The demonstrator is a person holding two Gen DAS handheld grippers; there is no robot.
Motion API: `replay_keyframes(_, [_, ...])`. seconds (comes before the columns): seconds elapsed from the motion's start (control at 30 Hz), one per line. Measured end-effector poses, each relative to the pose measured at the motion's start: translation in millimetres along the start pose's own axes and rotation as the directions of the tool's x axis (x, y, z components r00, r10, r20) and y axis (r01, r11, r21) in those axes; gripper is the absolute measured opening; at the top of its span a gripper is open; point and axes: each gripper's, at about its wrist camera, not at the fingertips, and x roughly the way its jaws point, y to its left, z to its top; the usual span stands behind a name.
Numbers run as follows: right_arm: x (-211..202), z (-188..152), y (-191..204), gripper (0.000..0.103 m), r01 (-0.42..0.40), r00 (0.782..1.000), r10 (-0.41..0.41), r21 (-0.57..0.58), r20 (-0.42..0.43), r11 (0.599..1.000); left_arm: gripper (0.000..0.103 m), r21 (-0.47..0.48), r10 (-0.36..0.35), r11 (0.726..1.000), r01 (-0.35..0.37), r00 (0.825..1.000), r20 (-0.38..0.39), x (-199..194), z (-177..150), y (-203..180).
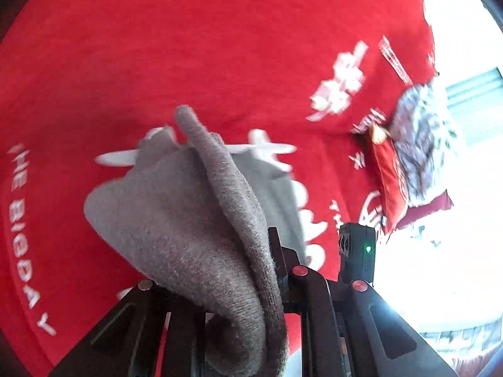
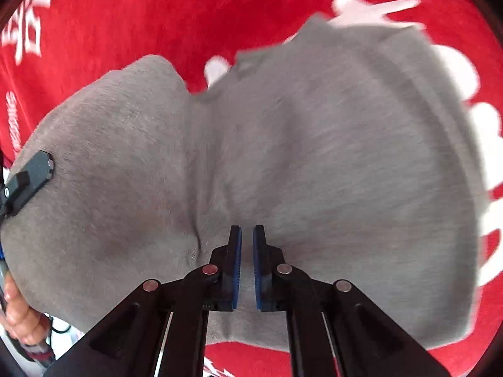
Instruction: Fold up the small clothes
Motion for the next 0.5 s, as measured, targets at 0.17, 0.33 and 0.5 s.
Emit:
replay_keyframes(0.17, [-42,10,-53,0.014,-0.119,0.992,0.114,0.127,0.052,0.985,0.019,0.084,0.055,0.995,-0.050,0.996,-0.065,79,14,-69])
replay_keyframes(0.33, [-41,13,-107,0.014,-0.176,0.984,0.176,0.224,0.017,0.959,0.019,0.112,0.234,0.970,-0.217,0.956,-0.178,156,8,-81])
replay_keyframes(0.5, [-44,8,-136,0.014,-0.270,0.962,0.271,0.295,0.039,0.917,0.091,0.129,0.262,0.960,-0.247,0.958,-0.117,135,-2,-81])
